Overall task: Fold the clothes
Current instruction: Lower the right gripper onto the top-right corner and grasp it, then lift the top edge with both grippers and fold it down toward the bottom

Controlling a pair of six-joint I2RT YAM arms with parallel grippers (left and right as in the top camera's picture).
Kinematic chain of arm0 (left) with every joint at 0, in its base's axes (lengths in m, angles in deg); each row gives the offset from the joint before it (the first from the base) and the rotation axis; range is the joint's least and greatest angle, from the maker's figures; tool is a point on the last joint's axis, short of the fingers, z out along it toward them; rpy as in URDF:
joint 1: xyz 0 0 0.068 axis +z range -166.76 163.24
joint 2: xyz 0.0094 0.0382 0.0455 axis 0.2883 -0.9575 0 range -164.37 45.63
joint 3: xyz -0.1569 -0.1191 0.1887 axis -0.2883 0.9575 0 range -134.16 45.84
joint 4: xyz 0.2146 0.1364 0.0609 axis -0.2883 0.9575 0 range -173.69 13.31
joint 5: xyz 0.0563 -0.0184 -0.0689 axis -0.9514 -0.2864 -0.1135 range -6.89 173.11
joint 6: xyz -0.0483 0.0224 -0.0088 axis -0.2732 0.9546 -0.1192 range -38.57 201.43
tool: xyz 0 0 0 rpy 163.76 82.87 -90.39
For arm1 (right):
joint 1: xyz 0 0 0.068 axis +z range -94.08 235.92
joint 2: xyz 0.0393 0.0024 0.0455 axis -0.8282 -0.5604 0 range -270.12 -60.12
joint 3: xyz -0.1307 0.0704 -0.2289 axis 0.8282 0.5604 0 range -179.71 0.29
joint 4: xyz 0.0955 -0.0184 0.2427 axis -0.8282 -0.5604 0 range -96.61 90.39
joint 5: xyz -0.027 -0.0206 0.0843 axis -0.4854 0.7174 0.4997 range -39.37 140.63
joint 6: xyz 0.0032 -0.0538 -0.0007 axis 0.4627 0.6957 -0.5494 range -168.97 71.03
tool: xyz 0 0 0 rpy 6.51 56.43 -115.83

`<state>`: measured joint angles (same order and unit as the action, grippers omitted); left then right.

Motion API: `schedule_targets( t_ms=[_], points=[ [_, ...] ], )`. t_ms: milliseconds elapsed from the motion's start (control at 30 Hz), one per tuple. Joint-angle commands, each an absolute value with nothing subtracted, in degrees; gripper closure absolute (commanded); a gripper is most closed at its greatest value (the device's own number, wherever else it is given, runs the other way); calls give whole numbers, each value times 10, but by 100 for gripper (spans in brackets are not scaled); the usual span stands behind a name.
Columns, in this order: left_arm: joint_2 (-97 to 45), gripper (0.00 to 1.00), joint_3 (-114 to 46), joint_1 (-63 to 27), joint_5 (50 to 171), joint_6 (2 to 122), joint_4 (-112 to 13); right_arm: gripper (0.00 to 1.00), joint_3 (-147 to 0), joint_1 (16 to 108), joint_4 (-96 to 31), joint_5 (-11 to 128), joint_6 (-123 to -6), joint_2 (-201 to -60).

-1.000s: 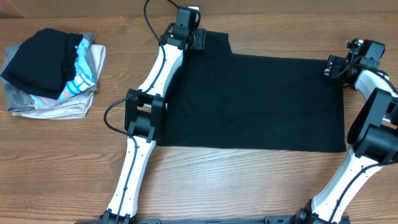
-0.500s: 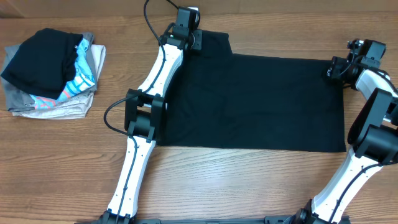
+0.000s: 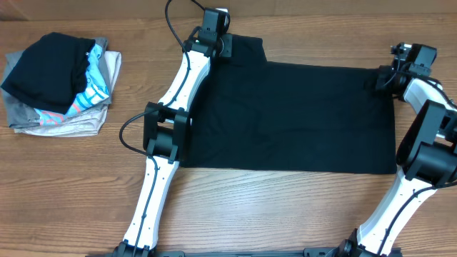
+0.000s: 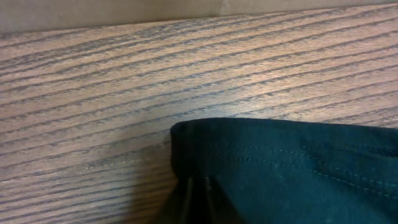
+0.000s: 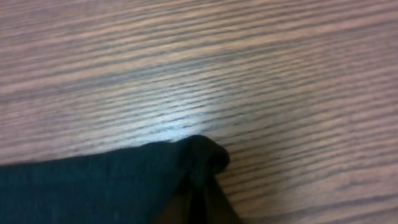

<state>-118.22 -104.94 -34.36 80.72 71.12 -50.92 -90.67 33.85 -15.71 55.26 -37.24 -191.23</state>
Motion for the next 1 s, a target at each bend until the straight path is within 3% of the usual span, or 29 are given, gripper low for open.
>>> schedule_targets(
  t_ms=[0, 567, 967],
  points=[
    [-1191, 96, -1042, -344, 806, 711, -512, 96, -899, 341, -155, 555, -367, -1920],
    [-1131, 96, -1082, -344, 842, 722, -439, 96, -902, 341, -184, 629, -376, -1865],
    [-998, 96, -1082, -339, 842, 716, -233, 96, -902, 320, -317, 612, -460, -1747]
  ],
)
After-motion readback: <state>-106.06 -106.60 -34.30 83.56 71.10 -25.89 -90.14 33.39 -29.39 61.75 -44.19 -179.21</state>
